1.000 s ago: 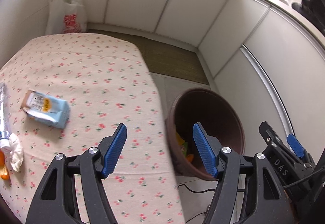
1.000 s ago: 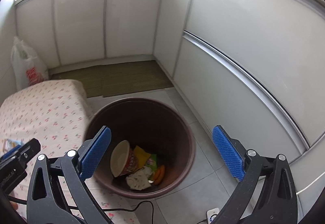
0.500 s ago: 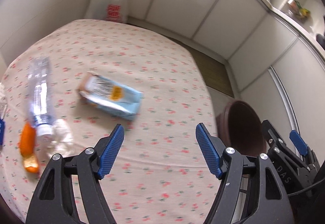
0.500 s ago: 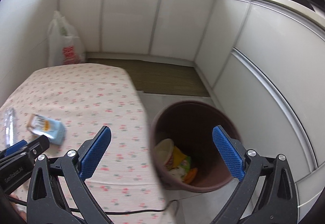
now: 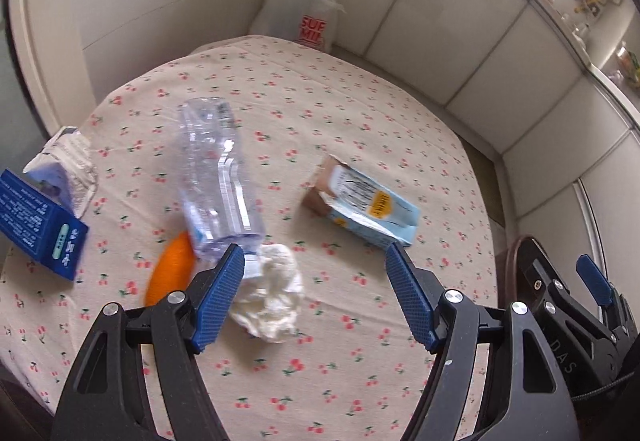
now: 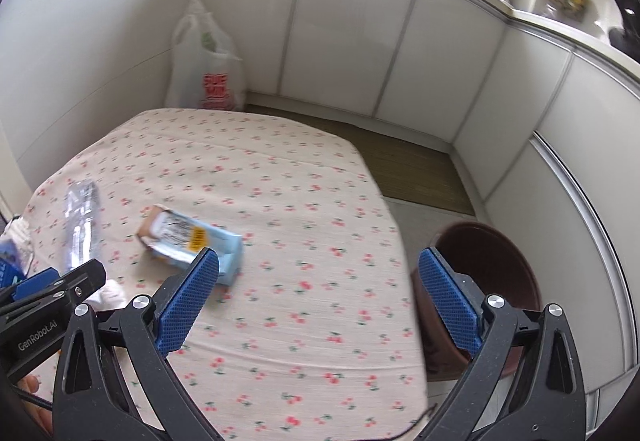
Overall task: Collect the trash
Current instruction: 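Move both open grippers back over the table, then grasp the blue box with the left gripper while the right grasps the plastic bottle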
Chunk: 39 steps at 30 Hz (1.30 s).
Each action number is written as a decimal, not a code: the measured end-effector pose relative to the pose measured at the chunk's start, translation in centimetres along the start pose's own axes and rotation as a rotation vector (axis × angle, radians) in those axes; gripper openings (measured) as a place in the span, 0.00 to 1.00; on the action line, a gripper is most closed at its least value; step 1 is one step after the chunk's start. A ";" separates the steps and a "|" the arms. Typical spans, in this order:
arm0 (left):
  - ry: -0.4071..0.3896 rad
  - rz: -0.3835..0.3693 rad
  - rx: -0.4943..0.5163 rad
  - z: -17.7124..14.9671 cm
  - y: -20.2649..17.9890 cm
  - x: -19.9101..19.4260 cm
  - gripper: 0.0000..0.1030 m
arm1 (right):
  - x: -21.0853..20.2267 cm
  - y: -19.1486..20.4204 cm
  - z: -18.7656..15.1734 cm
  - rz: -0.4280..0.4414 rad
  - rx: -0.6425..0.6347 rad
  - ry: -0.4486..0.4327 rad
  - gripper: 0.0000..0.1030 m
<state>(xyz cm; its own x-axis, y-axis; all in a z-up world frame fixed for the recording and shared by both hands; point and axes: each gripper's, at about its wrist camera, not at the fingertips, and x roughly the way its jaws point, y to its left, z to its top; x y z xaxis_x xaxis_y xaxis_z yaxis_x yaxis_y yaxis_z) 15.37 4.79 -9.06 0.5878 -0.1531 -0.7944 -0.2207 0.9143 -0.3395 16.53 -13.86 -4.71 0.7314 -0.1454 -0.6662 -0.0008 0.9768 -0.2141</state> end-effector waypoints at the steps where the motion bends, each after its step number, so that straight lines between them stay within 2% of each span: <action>1: -0.001 0.010 -0.012 0.0 0.8 -0.1 0.70 | 0.0 0.6 0.1 0.008 -0.008 0.000 0.93; 12: -0.046 0.120 -0.116 0.6 8.2 -2.1 0.70 | -0.1 6.5 1.0 0.107 -0.077 -0.007 0.93; 18: -0.074 0.205 -0.260 0.7 13.9 -3.6 0.70 | -0.2 10.9 1.4 0.167 -0.139 -0.020 0.93; 25: -0.098 0.356 -0.439 0.7 19.8 -4.9 0.78 | 0.8 14.8 1.4 0.220 -0.219 -0.001 0.93; 30: -0.061 0.355 -0.556 0.6 23.1 -3.5 0.79 | 2.4 17.1 1.2 0.263 -0.277 0.034 0.93; 34: -0.024 0.307 -0.649 0.4 24.8 -1.9 0.79 | 4.0 18.5 1.0 0.303 -0.295 0.073 0.93; 39: -0.020 0.275 -0.658 0.5 25.2 -0.8 0.81 | 6.2 20.0 0.8 0.354 -0.321 0.131 0.93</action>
<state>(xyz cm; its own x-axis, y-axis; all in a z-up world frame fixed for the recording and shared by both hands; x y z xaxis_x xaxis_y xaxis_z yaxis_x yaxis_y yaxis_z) 9.76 28.16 -16.76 0.4562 0.0634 -0.8876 -0.7832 0.5021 -0.3666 21.58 4.95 -12.56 0.5560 0.1481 -0.8179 -0.4590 0.8751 -0.1535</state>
